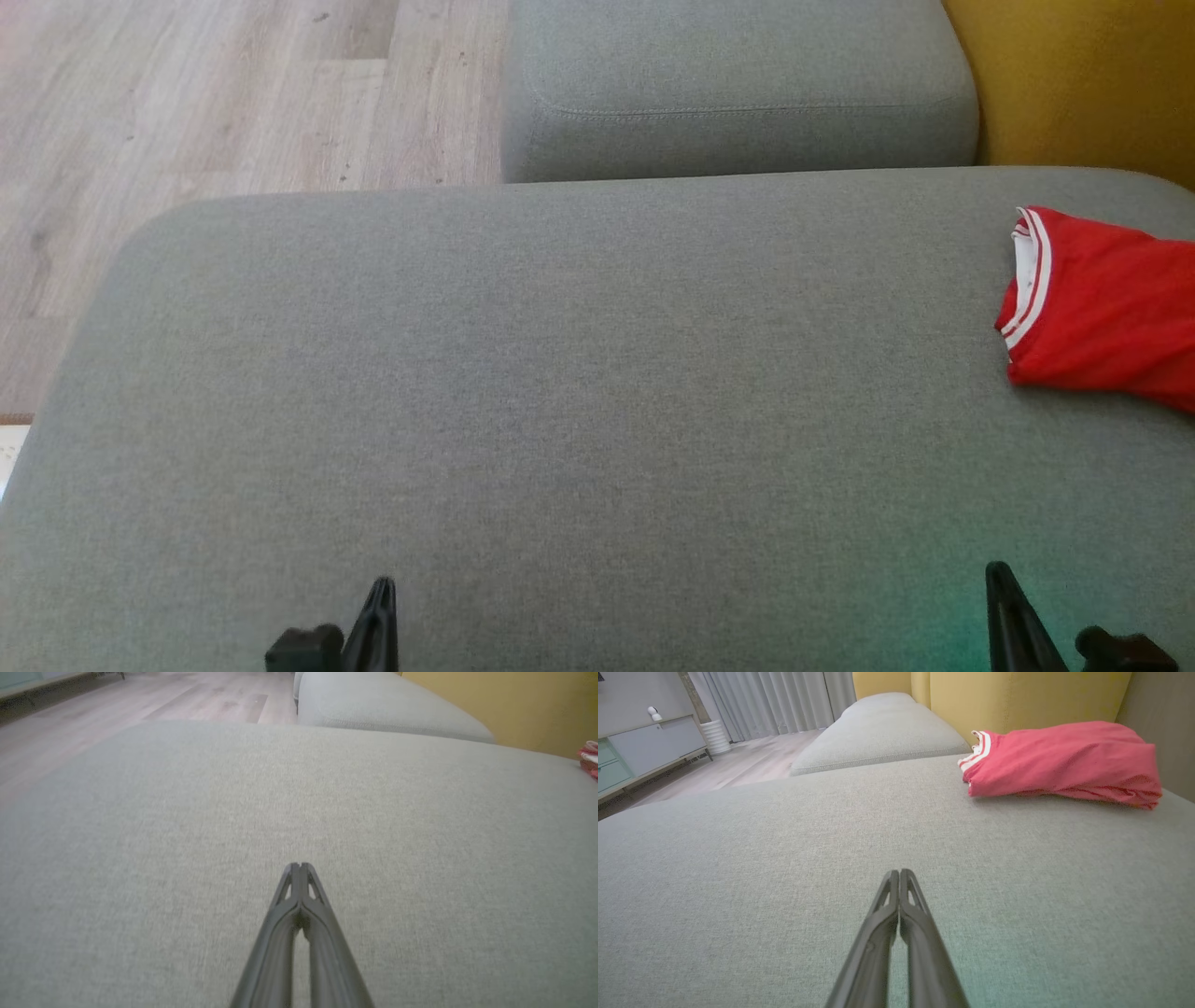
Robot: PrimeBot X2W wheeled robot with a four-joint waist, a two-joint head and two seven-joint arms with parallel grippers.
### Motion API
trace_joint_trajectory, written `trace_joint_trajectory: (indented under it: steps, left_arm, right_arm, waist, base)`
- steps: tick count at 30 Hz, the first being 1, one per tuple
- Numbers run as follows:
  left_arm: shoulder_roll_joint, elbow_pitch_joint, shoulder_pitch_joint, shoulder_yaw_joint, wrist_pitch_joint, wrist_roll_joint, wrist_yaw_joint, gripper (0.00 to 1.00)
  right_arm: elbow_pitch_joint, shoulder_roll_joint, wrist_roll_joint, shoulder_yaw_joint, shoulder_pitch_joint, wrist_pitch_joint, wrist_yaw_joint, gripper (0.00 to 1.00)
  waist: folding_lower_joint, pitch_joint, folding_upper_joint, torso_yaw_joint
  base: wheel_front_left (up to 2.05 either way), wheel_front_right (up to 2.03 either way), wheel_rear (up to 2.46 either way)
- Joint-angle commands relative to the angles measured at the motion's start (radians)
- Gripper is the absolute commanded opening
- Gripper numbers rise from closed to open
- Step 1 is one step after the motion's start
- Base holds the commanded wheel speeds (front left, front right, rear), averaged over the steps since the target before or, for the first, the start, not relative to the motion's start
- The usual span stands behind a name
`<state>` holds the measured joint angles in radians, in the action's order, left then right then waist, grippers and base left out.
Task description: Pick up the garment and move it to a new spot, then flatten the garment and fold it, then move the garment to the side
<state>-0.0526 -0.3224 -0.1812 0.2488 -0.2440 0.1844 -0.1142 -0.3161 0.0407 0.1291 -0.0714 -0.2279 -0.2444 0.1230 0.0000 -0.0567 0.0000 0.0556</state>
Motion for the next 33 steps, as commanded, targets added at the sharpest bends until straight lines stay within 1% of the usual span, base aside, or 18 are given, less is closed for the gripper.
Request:
trace_joint_trajectory:
  steps: [1,33]
  left_arm:
    - [-0.002,0.032,0.031,-0.006,0.003,0.034,0.005,0.00]
    - [-0.018,0.040,0.097,-0.073,0.075,0.407,0.067,0.00]
  right_arm:
    - [0.028,0.001,0.032,-0.003,0.023,0.009,0.001,0.00]
    - [0.040,0.003,0.400,-0.012,0.101,0.097,0.002,0.00]
  waist:
    - [0.0000,0.001,0.0000,-0.001]
    - [0.0000,0.016,0.0000,-0.015]
  base:
    - [0.00,0.00,0.00]
    - [0.00,0.00,0.00]
